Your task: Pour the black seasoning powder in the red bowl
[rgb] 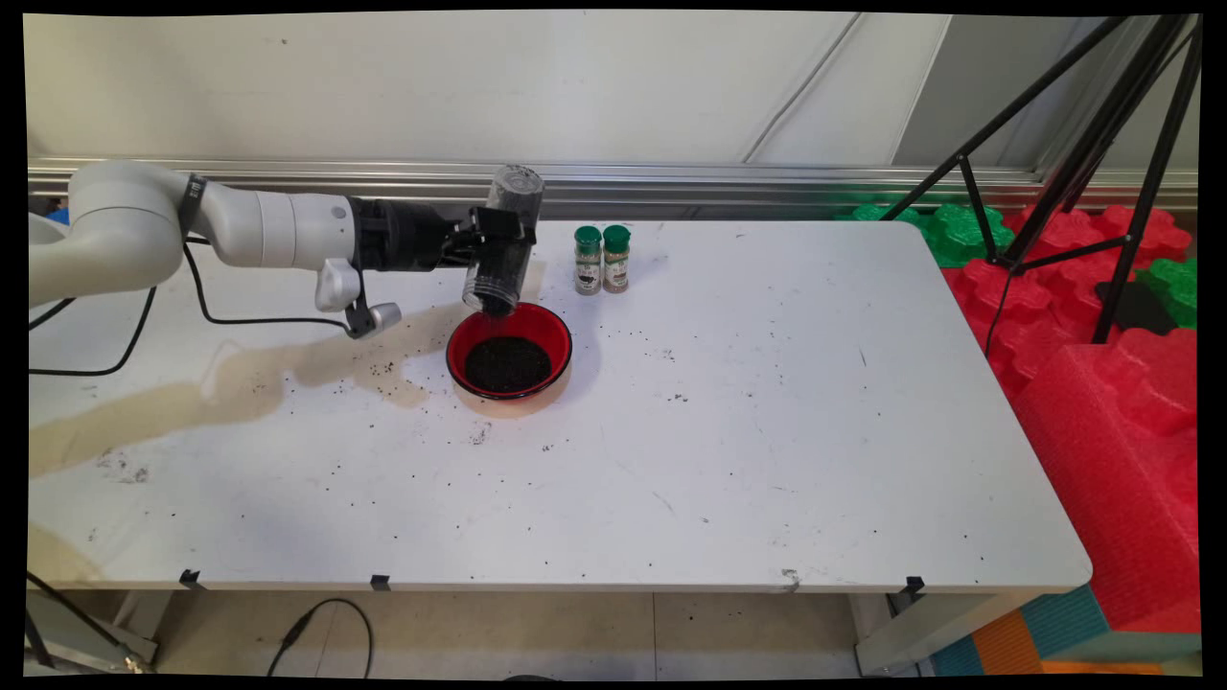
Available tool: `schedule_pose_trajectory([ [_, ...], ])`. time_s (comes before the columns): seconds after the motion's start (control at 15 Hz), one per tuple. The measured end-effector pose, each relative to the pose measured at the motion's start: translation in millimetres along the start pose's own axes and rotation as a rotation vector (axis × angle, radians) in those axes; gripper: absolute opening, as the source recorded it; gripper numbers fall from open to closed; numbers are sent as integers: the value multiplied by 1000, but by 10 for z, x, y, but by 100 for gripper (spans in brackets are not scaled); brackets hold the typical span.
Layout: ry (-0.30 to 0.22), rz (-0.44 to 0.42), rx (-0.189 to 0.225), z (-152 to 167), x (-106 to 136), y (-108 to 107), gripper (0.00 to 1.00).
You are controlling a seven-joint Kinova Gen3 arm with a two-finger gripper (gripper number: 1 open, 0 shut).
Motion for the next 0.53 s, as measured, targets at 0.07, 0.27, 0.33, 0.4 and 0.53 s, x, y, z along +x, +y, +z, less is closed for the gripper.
schedule_pose_trajectory([
  [0.07,4,-16,0,-1,6,1,0],
  [0.27,13,-62,-1,-2,16,3,0],
  [0.33,16,-82,-1,-1,20,4,0],
  [0.4,18,-99,-1,0,22,4,0],
  [0.53,23,-141,-3,2,23,6,0],
])
